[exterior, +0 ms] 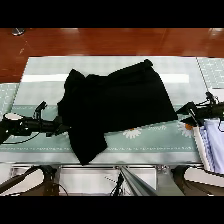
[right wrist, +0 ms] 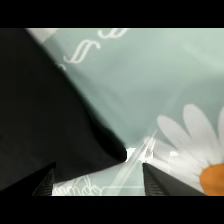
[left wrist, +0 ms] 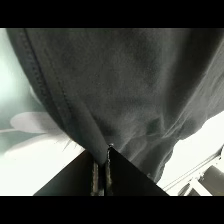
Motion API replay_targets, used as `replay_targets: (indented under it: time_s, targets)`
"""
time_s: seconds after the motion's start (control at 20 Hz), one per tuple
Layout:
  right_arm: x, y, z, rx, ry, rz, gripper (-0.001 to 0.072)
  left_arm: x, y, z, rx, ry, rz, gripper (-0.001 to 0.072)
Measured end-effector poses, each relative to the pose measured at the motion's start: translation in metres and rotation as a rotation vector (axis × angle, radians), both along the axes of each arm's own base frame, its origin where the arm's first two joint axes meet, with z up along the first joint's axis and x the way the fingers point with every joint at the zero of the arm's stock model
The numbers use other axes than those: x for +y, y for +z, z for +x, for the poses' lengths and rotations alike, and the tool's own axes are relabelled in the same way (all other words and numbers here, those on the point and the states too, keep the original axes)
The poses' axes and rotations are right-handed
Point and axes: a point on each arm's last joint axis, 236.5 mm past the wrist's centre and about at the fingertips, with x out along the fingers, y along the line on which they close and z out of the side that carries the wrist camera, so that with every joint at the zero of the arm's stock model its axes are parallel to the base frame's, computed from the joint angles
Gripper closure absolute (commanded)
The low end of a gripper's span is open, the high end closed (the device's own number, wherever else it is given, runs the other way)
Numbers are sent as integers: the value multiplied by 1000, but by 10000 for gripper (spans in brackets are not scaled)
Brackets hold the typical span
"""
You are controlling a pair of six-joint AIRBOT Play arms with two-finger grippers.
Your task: Fold the shirts.
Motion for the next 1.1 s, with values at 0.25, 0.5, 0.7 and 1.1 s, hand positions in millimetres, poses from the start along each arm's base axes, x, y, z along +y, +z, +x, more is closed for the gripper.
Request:
replay_targets:
  time_s: [0.25, 0.5, 0.7, 1.1]
  targets:
    - [20, -5, 14, -24, 28, 15, 103, 0, 0, 0, -1, 1, 0, 679]
    - [39, -10, 32, -79, 119, -53, 690, 0, 1, 2, -4, 0, 0, 679]
    - [53, 34, 58, -170, 230, -45, 690, 2, 39, 35, -109, -20, -29, 680]
    - [72, 358, 128, -909, 345, -342, 690, 25, 379, 155, -969, 16, 124, 681]
